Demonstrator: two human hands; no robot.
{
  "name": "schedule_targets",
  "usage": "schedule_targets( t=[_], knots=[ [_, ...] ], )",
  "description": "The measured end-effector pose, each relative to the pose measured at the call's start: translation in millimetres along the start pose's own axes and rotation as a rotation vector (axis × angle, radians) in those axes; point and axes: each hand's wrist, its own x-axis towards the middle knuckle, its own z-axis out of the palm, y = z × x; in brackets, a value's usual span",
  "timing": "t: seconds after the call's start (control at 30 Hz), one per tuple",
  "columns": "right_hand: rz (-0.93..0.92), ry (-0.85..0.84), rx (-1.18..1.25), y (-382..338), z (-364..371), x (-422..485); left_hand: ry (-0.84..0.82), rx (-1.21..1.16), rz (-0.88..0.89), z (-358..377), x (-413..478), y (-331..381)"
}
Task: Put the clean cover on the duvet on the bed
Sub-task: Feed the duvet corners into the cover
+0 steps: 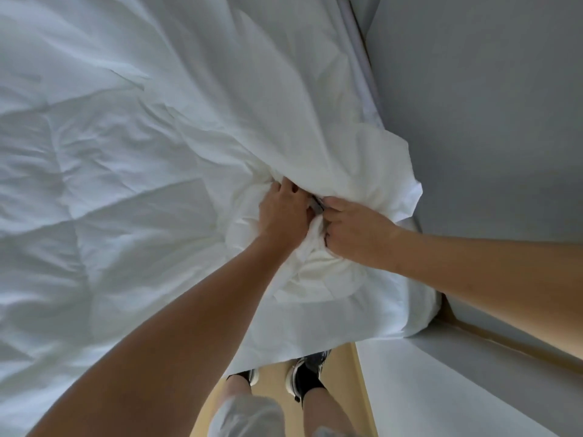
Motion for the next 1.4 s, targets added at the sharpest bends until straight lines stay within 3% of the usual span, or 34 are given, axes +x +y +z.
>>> schedule_targets(
  t=[0.13,0.23,0.3,0.37,0.47,0.57,0.63,0.67,0.73,0.77,0.8,0.83,0.9,0.93,0.97,1.03,1.1,1.17,1.23,1.3,1.4],
  knots=[
    [0.056,0.249,0.033,-1.3,4.9,-0.6,0.184,0.130,-0.065,-16.1,-9.7,4.4],
    [0.047,0.277,0.095,-2.9,7.8,-0.2,0.227,-0.155,-0.136,-28.1,-33.7,5.6],
    [0.051,0.322,0.052,-8.1,13.1,2.5,0.014,-0.395,-0.179,-41.0,-43.5,9.9],
    [0.094,0.215,0.003,-11.3,8.6,2.1,-0.313,-0.586,-0.250,-54.2,-37.2,14.7],
    [0.140,0.141,0.002,-11.5,-6.1,1.0,-0.734,-0.949,-0.571,-73.2,-10.5,16.5],
    [0.152,0.177,0.047,-10.1,-7.3,-15.4,-0.951,-0.976,-0.636,-79.0,11.2,15.2],
    [0.129,0.039,0.003,-4.0,-19.1,-2.4,-1.023,-0.938,-0.628,-78.8,16.7,20.5],
    [0.130,-0.136,0.092,0.6,-43.9,20.8,-1.042,-0.933,-0.634,-76.6,18.3,22.7],
    [0.141,-0.562,0.489,0.3,-65.0,53.8,-1.052,-0.943,-0.662,-69.6,20.8,25.2],
    [0.181,-0.514,0.674,-0.7,-61.8,51.7,-1.042,-0.952,-0.679,-65.3,22.2,24.7],
    [0.115,-0.456,0.705,-3.5,-58.7,41.3,-1.026,-0.956,-0.696,-61.6,23.2,22.9],
    [0.080,-0.102,0.574,-2.2,-53.7,31.6,-1.014,-0.963,-0.713,-58.3,24.1,19.9],
    [0.238,0.721,0.296,-14.6,-17.8,-5.2,-0.989,-0.988,-0.760,-54.6,23.2,13.2],
    [0.358,0.926,0.312,-25.8,-7.1,-11.8,-0.951,-0.998,-0.800,-53.7,21.6,8.9],
    [0.514,1.003,0.434,-36.8,-4.1,-14.8,-0.894,-1.014,-0.843,-51.7,19.6,3.8],
    [0.896,0.917,0.782,-54.6,-9.8,-6.5,-0.792,-1.078,-0.902,-48.2,13.8,-4.7],
    [1.341,0.782,1.283,-65.8,-3.7,-9.6,-0.730,-1.123,-0.932,-45.0,9.4,-8.7],
    [1.559,0.561,1.872,-73.7,7.1,-20.0,-0.697,-1.133,-0.939,-41.5,8.3,-9.0],
    [1.352,0.393,2.201,-85.9,7.4,-19.3,-0.674,-1.126,-0.937,-38.8,8.2,-7.9],
    [1.163,0.420,2.116,-95.0,3.8,-14.0,-0.653,-1.121,-0.944,-36.6,9.1,-8.0],
    [1.191,0.510,2.104,-92.2,1.4,-2.8,-0.646,-1.153,-0.978,-33.6,9.0,-11.8]
  ],
)
